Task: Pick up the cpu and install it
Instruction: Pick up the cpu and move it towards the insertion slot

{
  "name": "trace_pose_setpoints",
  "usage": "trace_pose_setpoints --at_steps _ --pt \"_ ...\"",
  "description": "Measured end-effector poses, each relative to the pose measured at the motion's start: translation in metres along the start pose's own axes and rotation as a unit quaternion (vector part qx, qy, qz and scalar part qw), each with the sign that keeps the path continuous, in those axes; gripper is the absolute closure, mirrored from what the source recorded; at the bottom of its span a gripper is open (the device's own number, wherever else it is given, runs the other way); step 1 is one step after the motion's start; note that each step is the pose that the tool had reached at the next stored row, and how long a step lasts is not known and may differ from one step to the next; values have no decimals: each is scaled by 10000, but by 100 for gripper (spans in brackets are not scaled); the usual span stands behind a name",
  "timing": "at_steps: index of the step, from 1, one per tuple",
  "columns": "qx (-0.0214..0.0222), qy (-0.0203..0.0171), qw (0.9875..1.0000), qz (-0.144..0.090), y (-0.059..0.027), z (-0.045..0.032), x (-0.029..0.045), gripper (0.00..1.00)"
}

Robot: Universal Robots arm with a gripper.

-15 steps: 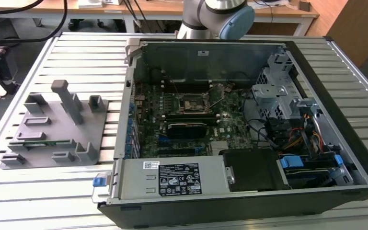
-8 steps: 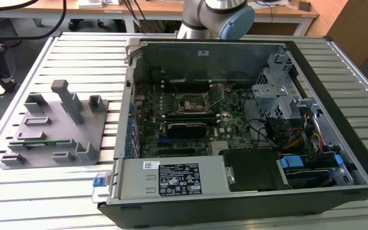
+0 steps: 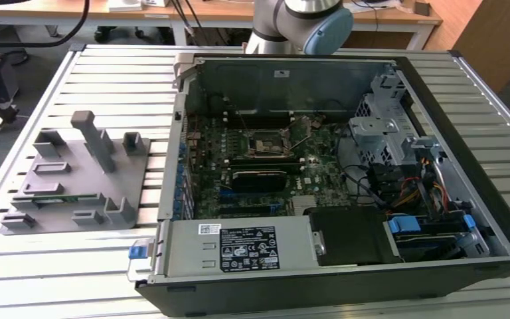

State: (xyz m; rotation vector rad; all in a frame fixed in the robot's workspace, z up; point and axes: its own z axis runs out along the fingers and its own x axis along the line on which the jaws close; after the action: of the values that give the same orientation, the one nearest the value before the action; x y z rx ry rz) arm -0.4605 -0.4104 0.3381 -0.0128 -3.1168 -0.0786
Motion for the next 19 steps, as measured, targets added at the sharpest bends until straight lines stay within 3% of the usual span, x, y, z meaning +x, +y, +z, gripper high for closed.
trace_pose_setpoints --at_steps 19 --pt "-29 -1 10000 -1 5 -98 2 46"
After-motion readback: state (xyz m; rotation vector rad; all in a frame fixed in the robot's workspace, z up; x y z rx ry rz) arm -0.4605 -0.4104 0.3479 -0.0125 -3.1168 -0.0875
